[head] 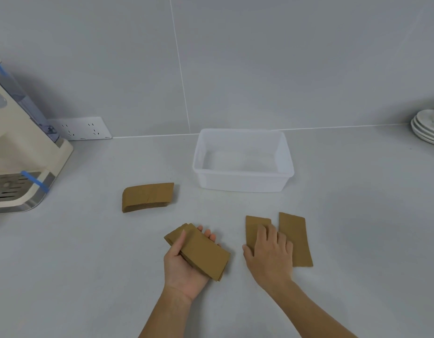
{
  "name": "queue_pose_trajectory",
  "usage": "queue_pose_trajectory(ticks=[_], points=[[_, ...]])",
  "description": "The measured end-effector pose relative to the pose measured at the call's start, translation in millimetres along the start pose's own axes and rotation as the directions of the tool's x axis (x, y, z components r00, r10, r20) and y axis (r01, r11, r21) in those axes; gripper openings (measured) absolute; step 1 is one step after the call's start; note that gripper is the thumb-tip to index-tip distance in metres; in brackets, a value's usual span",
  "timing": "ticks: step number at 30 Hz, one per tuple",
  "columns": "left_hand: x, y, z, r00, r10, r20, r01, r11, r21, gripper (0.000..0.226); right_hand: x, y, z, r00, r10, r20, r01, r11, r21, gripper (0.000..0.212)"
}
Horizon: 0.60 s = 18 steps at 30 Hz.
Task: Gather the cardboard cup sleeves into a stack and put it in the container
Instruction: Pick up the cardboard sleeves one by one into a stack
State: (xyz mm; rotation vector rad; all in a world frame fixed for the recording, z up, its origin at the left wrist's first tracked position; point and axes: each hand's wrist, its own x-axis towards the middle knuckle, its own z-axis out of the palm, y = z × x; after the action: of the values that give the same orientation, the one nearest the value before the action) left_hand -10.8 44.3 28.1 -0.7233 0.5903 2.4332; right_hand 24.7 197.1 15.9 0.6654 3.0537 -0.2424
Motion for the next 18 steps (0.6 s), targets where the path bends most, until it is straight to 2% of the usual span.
queue_pose_trajectory(ticks=[4,6,8,10,13,18], points=[[1,-1,0,1.0,-0.007,0.002,0.007,1.0,0.012,0.038,2,2,-1,0.999,-0.025,-0.025,0.027,0.997,0.071,0.038],[1,-2,1,1.0,-0.01,0.011,0.01,1.0,0.019,0.04,4,4,-6,1.0,0.003,0.0,-0.003,0.986,0.168,0.033],[2,-3,3,1.0,-0.014,0.004,0.013,0.999,0.034,0.04,6,6,-8,1.0,-0.012,-0.002,0.012,0.967,0.255,0.038],[2,-4,7,1.0,-0.015,-0.016,0.016,0.998,0.067,0.041,8,4,-15,0.999,-0.039,-0.003,0.037,0.927,0.374,0.046],[1,-6,12,0.999,-0.017,-0.033,0.021,0.994,0.106,0.045,9,-5,-32,0.995,-0.094,0.011,0.074,0.843,0.534,0.049],[0,-8,16,0.999,-0.013,0.052,0.006,0.992,0.13,0.04,1,-23,-53,0.976,-0.217,-0.002,0.168,0.752,0.638,0.041]])
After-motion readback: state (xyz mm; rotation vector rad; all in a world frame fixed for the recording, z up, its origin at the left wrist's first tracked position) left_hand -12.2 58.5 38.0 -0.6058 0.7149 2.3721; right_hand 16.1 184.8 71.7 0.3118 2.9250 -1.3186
